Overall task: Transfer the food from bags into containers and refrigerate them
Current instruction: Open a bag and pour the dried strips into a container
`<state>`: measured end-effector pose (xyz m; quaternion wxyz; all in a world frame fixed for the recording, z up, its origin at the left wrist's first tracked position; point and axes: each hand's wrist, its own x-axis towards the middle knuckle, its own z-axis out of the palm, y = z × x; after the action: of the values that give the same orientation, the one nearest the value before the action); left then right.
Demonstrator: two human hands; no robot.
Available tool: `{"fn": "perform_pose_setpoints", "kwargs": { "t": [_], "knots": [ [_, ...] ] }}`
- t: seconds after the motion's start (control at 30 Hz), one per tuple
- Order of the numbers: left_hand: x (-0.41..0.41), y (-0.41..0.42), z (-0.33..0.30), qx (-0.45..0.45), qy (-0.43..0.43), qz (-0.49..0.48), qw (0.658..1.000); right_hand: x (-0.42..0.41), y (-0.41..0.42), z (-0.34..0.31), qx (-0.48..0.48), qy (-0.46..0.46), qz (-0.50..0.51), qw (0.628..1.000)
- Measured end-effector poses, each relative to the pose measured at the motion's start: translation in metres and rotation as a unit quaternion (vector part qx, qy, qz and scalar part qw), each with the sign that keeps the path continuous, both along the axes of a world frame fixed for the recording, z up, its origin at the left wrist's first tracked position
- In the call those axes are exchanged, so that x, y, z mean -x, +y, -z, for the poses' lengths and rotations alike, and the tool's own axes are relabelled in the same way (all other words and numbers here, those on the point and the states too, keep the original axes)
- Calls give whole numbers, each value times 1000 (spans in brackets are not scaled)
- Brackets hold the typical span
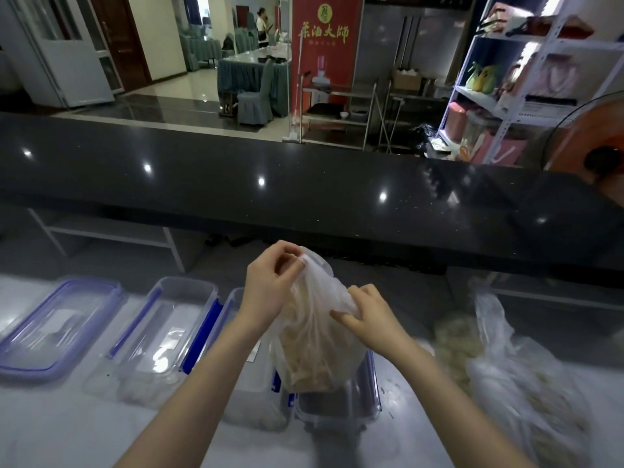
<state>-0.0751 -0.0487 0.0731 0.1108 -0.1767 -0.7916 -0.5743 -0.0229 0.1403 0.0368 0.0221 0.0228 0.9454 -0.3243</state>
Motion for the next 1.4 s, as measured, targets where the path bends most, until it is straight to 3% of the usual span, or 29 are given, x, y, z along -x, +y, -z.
{"fn": "perform_pose_setpoints", "kwargs": {
  "t": [0.07, 0.13, 0.27, 0.33, 0.5, 0.57, 0.73, 0.83, 0.93, 1.1, 1.23, 1.4],
  "knots": [
    [-1, 2, 6, 29, 12, 17, 999, 0, 5, 0, -39, -37, -4, 999],
    [-1, 5, 10, 43, 19, 21, 999, -2, 7, -6, -47, -15, 0, 999],
    [-2, 13, 16, 39, -17, 38, 998, -1, -5, -22, 94, 44, -73, 992],
    [-2, 16, 17, 31, -47, 56, 997, 1, -18, -22, 110, 44, -99, 988],
    [-5, 1, 27, 26, -91, 98, 991, 10, -17, -1, 8, 74, -42, 996],
    [-5, -13, 38, 64, -114, 94, 987, 9, -4, 6, -23, 81, -26, 996],
    [-10, -31, 74, 154, -209, 116, 959, 0, 29, 20, -137, -11, 1, 991],
    [-13, -22, 85, 143, -174, 70, 972, -7, 35, 24, -204, -65, -9, 977],
    [-14, -12, 87, 141, -144, 20, 979, -10, 30, 18, -229, -33, -40, 972],
    [-14, -2, 80, 144, -117, 12, 983, -13, 12, 5, -66, -28, -85, 994],
    [-17, 9, 62, 122, -97, 72, 985, -10, -2, 12, -91, -62, -80, 991],
    [-13, 13, 47, 71, -67, 64, 993, -3, 0, 17, -62, 14, 3, 998]
  ]
}}
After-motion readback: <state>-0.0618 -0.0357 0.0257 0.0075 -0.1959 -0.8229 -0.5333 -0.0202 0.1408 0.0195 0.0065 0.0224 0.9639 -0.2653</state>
